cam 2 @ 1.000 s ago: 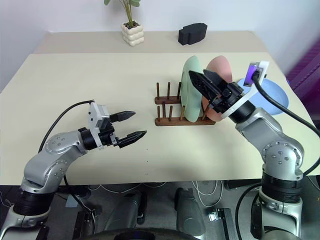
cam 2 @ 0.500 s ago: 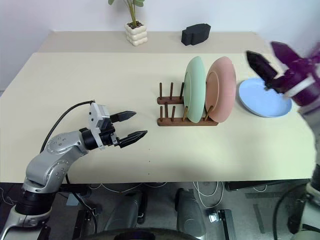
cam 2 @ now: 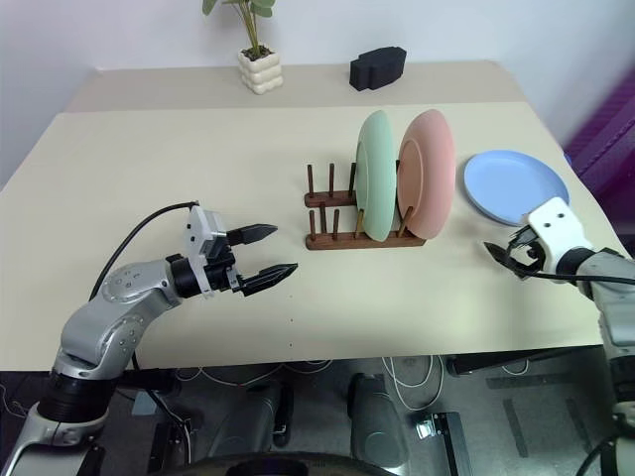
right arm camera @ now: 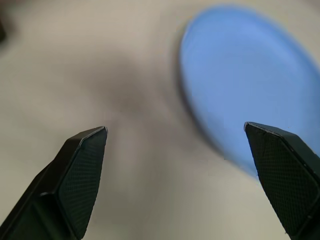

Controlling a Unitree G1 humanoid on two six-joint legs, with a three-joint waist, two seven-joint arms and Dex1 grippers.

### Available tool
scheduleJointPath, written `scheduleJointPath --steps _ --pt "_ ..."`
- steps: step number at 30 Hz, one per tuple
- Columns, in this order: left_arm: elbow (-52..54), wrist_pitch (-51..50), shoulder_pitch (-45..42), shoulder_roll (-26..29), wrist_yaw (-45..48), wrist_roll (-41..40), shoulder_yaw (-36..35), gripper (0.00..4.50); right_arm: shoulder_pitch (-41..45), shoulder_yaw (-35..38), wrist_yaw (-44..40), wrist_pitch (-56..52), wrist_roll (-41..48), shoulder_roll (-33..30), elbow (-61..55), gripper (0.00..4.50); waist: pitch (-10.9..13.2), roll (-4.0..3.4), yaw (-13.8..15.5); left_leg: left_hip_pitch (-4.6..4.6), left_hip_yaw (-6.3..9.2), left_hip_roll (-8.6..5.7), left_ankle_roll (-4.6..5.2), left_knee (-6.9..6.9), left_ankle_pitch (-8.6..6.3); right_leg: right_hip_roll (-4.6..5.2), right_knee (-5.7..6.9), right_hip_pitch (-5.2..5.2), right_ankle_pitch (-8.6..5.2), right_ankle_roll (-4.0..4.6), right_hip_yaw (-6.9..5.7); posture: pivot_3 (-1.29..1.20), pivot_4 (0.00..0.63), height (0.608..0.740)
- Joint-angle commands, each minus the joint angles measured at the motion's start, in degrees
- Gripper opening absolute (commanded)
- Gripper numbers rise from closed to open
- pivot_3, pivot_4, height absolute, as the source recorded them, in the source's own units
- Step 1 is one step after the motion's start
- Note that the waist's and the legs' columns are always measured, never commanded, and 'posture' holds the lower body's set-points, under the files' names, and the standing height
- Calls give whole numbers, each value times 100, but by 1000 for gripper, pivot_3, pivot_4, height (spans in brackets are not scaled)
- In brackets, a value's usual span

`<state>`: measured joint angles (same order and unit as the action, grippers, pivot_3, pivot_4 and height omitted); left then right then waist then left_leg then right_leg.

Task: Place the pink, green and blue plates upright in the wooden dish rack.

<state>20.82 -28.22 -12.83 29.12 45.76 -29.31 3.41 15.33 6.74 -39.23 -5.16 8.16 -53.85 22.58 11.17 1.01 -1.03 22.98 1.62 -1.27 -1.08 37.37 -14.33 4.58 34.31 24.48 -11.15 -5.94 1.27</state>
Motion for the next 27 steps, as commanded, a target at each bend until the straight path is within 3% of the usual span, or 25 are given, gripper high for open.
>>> scheduleJointPath --steps 1,5,8,15,20,27 --pt "97 99 -66 -10 20 -7 -37 4500 617 -227 286 555 -549 135 691 4467 0 0 2 -1 0 0 0 1 0 0 0 -1 0 0 0 0 150 736" --pt "111 99 -57 -13 8 -7 -55 4500 1274 -562 565 1099 -1058 351 1759 4467 0 0 25 -3 1 -2 0 1 0 0 -2 -5 0 0 0 0 150 736" --pt "154 95 -25 -13 -19 -14 -73 4500 1688 -757 696 1422 -1330 503 2431 3683 0 2 16 -6 2 -3 0 2 0 1 -4 -12 0 0 1 0 150 736" --pt "224 102 46 -6 -89 -7 -85 4500 2073 -820 905 1739 -1548 626 3169 120 0 2 22 -21 3 -3 0 -1 0 3 -6 -27 0 1 2 0 150 736" --pt "240 110 57 -6 -114 1 -70 4500 2013 -766 1086 1884 -1582 627 3182 23 0 2 15 -29 3 -3 0 -3 0 2 -5 -35 0 1 3 0 150 736" --pt "198 113 13 20 -69 4 -66 4500 1903 -490 2353 2115 -2011 150 2429 23 3 -4 11 -31 -1 -5 0 -5 0 3 -4 -34 -1 1 8 0 150 736"
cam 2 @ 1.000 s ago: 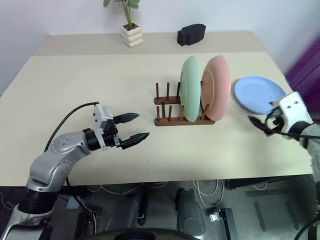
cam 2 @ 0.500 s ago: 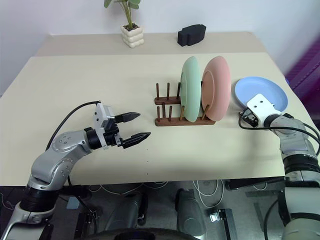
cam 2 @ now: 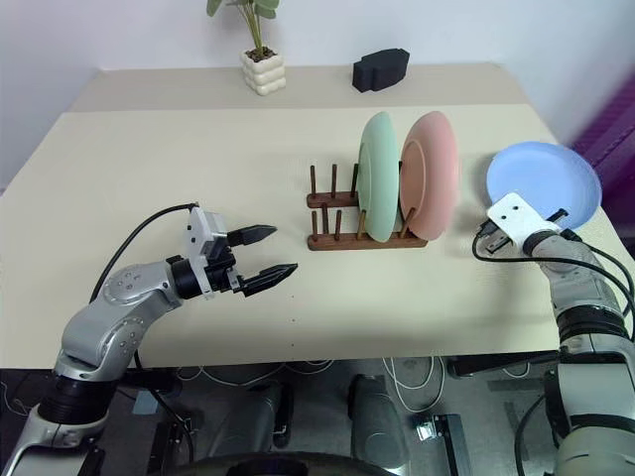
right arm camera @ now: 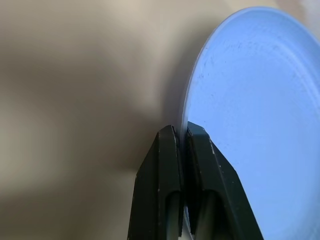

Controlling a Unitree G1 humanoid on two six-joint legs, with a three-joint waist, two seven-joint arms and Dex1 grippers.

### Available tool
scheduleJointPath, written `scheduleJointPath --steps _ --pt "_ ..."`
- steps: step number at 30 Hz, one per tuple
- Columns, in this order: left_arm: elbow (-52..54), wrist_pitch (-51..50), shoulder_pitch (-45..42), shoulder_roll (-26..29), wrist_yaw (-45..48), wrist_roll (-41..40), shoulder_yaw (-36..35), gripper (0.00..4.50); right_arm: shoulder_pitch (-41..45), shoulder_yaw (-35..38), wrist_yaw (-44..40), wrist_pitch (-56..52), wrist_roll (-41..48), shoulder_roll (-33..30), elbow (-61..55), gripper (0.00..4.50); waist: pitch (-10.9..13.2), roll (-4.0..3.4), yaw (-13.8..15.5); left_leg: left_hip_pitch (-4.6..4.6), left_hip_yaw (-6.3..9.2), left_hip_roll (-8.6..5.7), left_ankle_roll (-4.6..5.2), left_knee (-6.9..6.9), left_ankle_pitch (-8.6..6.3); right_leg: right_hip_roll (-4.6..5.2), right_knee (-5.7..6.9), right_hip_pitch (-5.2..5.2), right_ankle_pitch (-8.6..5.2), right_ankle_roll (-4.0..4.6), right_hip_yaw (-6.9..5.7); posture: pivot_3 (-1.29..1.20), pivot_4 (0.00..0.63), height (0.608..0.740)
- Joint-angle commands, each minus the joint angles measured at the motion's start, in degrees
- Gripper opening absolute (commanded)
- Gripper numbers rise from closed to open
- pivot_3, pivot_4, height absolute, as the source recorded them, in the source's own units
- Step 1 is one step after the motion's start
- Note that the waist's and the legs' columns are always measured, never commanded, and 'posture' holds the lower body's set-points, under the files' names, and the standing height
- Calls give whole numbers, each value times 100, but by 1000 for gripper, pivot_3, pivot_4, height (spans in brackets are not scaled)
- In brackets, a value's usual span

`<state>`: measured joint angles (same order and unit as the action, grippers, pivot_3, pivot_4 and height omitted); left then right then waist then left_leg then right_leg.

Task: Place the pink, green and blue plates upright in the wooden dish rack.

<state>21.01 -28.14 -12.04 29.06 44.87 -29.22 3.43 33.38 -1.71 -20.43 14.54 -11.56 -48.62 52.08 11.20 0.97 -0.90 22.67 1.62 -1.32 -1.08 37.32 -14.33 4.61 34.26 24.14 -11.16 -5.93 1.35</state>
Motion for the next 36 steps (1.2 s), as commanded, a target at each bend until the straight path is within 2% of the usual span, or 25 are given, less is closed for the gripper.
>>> scheduleJointPath --steps 1,7,11,14,17,22,24,29,36 --pt "173 108 -72 25 23 -1 -64 4500 107 431 619 168 -57 -462 -643 23 0 -1 -3 -1 0 0 0 -2 0 0 0 0 0 0 1 0 150 736" --pt "97 130 -130 8 60 23 -29 4500 425 835 890 455 -13 -906 -1881 23 1 -2 -35 -8 -6 1 0 -11 0 -1 0 2 -1 0 5 0 150 736" --pt "20 195 -171 -38 -13 72 -81 4500 988 862 235 479 524 -720 -3052 23 1 -3 -53 -17 -9 5 0 -16 0 -6 3 2 -1 -1 8 0 150 736" --pt "-51 278 -199 -64 -65 49 -238 4500 1170 819 -548 67 1490 -330 -3971 23 1 1 -19 -16 -6 7 0 -17 0 -7 2 1 0 -3 7 0 150 736" --pt "-97 347 -157 34 -101 29 -491 4500 1289 666 -1264 -841 2867 241 -5273 23 1 3 -1 -15 -2 14 1 -15 0 -6 2 -2 1 -4 6 0 150 736" --pt "-97 422 -18 197 -122 20 -813 4500 1275 664 -1541 -2435 4590 920 -6686 23 2 2 50 -10 14 19 1 -13 -1 2 4 -1 0 -3 2 0 150 736" --pt "-116 434 54 273 -132 32 -931 4500 1202 691 -1437 -3170 5577 1206 -7156 23 1 3 39 -8 18 19 3 -12 -2 6 2 -1 0 -2 3 0 150 736" --pt "-101 444 157 340 -148 58 -1034 4500 885 763 -705 -4352 7220 1838 -7753 23 1 4 25 -10 23 24 3 -14 -2 5 5 4 -1 -1 3 0 150 736" --pt "-54 434 184 323 -168 57 -973 4500 356 908 664 -5024 8783 2576 -7902 23 0 5 21 -8 20 24 3 -17 -2 5 5 10 -1 0 4 0 150 736"
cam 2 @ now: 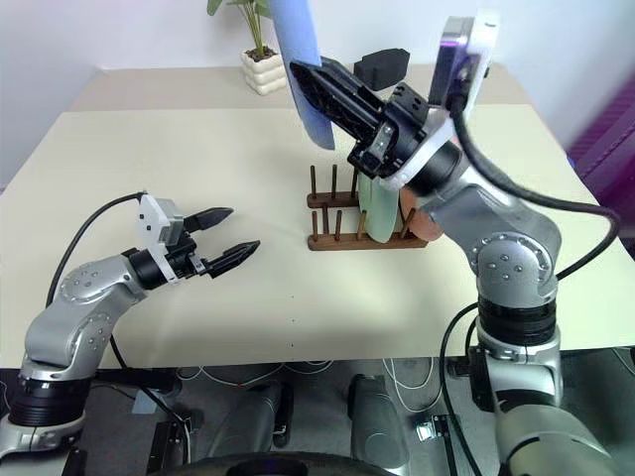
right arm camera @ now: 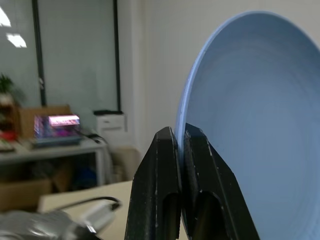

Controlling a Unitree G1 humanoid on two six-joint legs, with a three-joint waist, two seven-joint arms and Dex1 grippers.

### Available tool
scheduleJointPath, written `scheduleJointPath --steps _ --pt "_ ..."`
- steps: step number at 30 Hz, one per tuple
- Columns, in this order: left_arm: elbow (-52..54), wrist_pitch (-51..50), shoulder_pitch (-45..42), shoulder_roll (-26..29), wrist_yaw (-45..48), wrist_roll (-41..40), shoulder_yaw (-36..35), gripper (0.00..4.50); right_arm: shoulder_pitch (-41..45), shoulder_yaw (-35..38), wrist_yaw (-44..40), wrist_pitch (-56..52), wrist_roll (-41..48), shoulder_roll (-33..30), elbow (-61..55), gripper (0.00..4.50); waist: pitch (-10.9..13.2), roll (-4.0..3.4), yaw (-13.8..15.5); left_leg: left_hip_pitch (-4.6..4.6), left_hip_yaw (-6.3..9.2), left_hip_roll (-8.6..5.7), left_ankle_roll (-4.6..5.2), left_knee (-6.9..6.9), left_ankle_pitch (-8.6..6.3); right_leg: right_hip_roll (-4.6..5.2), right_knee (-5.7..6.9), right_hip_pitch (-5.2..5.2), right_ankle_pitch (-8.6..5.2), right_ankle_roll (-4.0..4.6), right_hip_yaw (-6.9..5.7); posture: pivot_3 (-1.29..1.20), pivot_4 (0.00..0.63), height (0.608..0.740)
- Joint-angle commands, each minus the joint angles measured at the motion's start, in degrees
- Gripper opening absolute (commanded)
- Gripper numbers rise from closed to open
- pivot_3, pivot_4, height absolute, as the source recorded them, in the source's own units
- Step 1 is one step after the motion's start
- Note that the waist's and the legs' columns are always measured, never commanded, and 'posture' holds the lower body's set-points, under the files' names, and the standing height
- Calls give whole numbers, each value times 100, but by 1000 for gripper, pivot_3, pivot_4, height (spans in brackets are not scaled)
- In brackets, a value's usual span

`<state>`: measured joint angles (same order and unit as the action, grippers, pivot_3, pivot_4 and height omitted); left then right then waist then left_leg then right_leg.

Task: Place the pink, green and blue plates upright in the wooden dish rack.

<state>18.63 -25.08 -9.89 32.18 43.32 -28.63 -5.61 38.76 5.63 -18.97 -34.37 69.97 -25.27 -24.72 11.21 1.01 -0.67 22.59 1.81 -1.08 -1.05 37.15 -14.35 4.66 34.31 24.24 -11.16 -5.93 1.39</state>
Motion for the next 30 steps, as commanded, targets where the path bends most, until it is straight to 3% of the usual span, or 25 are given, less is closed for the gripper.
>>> scheduleJointPath --steps 1,6,30 --pt "179 128 -38 10 -15 -2 -65 4500 -234 187 628 -160 726 303 -233 23 -1 1 -7 0 0 0 0 0 0 -1 0 0 0 0 0 0 150 736" --pt "136 132 -94 21 3 0 -39 4500 -572 277 1386 -162 1204 690 -201 23 0 -1 -14 3 -3 0 0 -1 0 -2 1 6 0 0 1 0 150 736" --pt "178 117 -52 35 18 42 -16 4500 -1175 237 1878 -394 1452 668 -125 23 1 -1 -15 6 -9 2 0 -2 0 -6 -4 7 -1 1 0 0 150 736"
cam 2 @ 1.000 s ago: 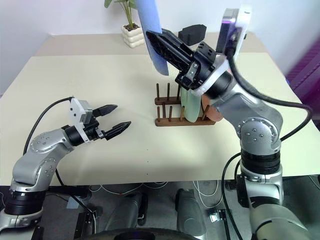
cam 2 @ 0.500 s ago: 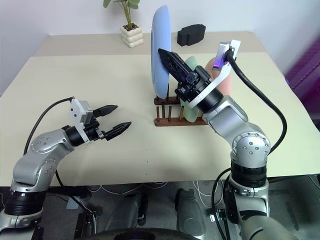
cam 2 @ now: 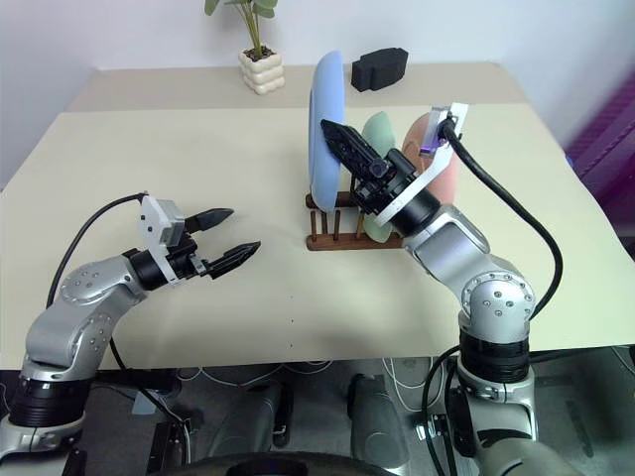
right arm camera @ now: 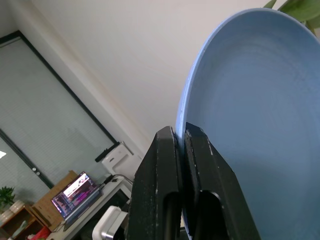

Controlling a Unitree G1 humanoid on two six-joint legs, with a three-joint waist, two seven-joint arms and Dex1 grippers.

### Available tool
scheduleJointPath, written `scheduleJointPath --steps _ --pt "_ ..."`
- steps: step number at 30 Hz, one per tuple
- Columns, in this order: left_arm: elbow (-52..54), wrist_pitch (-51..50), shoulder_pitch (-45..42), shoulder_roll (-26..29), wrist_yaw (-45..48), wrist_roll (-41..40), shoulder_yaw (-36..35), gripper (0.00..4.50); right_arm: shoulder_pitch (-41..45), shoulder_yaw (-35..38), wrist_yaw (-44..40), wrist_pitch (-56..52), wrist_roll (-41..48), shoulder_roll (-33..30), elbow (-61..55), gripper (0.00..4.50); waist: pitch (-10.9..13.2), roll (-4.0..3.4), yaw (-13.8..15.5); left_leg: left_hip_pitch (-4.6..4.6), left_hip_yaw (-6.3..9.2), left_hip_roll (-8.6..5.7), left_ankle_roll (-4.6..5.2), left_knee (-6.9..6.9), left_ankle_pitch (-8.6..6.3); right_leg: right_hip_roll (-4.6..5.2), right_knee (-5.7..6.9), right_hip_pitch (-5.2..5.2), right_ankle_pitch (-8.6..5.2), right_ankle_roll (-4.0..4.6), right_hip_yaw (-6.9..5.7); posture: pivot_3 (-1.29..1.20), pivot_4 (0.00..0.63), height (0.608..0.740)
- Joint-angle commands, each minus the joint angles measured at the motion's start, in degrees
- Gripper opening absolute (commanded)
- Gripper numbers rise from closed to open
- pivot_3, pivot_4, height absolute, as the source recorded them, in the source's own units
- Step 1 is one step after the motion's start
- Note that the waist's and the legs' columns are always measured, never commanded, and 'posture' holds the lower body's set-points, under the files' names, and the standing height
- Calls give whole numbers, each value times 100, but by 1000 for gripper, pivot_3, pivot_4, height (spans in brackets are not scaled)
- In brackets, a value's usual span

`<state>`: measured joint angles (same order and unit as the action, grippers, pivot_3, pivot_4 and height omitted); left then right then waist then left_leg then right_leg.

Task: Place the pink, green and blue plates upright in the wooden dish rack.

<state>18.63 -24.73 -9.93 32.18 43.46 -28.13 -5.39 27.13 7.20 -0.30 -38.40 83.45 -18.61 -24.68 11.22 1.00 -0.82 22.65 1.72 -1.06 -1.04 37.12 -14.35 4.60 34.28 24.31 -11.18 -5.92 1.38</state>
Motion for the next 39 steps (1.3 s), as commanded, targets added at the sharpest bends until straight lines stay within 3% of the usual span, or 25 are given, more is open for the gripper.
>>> scheduleJointPath --steps 1,16,17,19,25,39 --pt "179 81 -46 36 4 -8 -38 4500 -20 81 16 1 104 3 -126 23 0 0 1 1 0 0 0 0 0 0 0 0 0 0 0 0 150 736" --pt "184 76 -60 25 7 -2 -3 4500 -176 72 68 -142 58 -12 -2 23 0 0 0 4 1 0 0 -1 0 0 -4 1 -1 1 0 0 150 736" --pt "186 75 -63 21 4 1 7 4500 -179 75 64 -142 56 -11 4 634 0 0 0 6 0 0 0 -1 0 0 -5 2 -1 1 0 0 150 736" --pt "190 74 -60 18 6 3 17 4500 -189 78 67 -141 56 -6 9 1324 0 0 0 7 1 0 0 0 0 0 -5 4 -1 1 0 0 150 736" --pt "191 72 -54 24 21 1 30 4500 -194 75 56 -148 17 -10 -3 4465 0 0 0 10 1 0 0 -1 0 0 -7 6 -1 1 0 0 150 736" --pt "163 90 -58 -1 24 20 94 4500 29 163 -366 -174 -428 -510 -205 4465 0 0 3 22 1 0 0 1 0 0 -9 16 -1 1 -1 0 150 736"
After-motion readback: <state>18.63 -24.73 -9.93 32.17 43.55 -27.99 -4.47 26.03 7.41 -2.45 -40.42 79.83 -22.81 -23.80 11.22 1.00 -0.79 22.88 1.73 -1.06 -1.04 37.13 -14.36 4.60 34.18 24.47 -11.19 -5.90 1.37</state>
